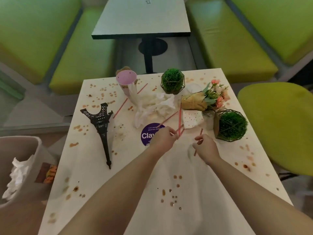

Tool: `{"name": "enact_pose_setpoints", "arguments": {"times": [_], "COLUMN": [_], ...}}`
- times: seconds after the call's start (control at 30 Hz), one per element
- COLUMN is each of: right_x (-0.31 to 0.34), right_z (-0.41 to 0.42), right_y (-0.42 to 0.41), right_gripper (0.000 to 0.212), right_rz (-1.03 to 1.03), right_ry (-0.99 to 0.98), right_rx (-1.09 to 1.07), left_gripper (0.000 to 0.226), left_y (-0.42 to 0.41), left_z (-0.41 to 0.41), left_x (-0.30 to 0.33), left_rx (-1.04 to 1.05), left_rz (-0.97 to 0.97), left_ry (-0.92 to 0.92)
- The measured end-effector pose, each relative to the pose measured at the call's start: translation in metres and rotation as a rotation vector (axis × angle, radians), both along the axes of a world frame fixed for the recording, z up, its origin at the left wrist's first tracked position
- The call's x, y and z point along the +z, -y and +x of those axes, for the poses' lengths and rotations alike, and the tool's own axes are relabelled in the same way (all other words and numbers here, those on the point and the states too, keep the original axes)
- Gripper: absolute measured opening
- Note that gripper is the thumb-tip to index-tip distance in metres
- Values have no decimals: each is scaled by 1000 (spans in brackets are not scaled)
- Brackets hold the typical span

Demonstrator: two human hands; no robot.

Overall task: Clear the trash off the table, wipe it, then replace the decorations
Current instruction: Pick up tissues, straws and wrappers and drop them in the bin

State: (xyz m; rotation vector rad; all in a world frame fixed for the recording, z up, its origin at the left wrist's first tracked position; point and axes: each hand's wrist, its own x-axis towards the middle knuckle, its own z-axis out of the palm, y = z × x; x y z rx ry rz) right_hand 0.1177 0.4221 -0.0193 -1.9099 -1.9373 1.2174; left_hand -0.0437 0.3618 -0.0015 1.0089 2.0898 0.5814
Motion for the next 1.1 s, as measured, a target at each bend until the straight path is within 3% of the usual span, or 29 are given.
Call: {"name": "enact_pose_setpoints", "arguments": {"times": [0.17,0.33,0.53,0.73,0.87,1.1], "right_x": [-13,-18,-18,-15,-10,1], "right_z": [5,15,21,22,22,-15], "right_y": [-7,-4,-8,-3,5,32], "right_gripper": [17,11,16,21,17,16], "right_rz": [0,12,-33,-46,-52,-136], "right_ry": [53,122,109,143,126,-182], "right_rx": [-28,-187,-245,-185,-184,-270], "left_gripper": [32,41,35,13,15,25], "left_y": [-38,-65,-80,-75,-56,-3], "left_z": [19,23,27,25,12,-27], "left_x": [-14,-23,-31,-27,-16,9], "left_rx": [33,56,76,164,238,449], "left_rz": [-41,-110,-112,-27,58,262], "left_ry": [-76,-171,-167,-41,104,213]}}
